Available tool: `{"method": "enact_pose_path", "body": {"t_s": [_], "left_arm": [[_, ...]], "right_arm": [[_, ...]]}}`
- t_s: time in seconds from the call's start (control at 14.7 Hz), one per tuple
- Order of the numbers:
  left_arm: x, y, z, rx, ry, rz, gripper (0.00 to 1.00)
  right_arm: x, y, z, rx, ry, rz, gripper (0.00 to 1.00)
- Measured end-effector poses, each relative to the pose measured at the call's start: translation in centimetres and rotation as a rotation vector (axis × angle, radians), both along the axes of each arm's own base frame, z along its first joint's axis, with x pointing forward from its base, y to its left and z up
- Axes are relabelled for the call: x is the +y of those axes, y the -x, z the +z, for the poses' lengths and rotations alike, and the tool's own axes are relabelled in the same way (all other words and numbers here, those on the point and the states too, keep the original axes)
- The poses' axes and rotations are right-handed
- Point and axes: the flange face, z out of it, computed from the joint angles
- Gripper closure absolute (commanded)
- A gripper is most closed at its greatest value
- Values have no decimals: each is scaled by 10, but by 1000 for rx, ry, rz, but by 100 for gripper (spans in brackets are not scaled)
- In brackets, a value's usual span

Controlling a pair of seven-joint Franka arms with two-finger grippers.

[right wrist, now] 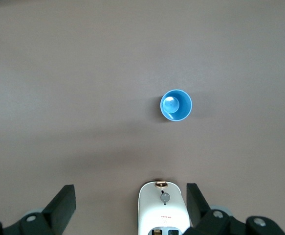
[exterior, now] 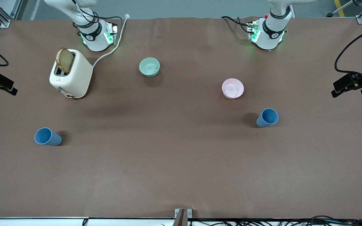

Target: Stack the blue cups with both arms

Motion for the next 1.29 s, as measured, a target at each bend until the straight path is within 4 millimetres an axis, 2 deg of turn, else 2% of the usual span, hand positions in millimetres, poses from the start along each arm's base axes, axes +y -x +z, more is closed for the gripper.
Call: {"method": "enact_pose_path", "body": {"t_s": [0.95, 1.29], "left_arm": [[2, 3, -3, 35, 0, 5, 0], [0, 1, -12, 54, 6, 0, 0]], "right_arm": [[1, 0, 1, -2, 0, 1, 0], [1, 0, 1, -3, 0, 1, 0]]}}
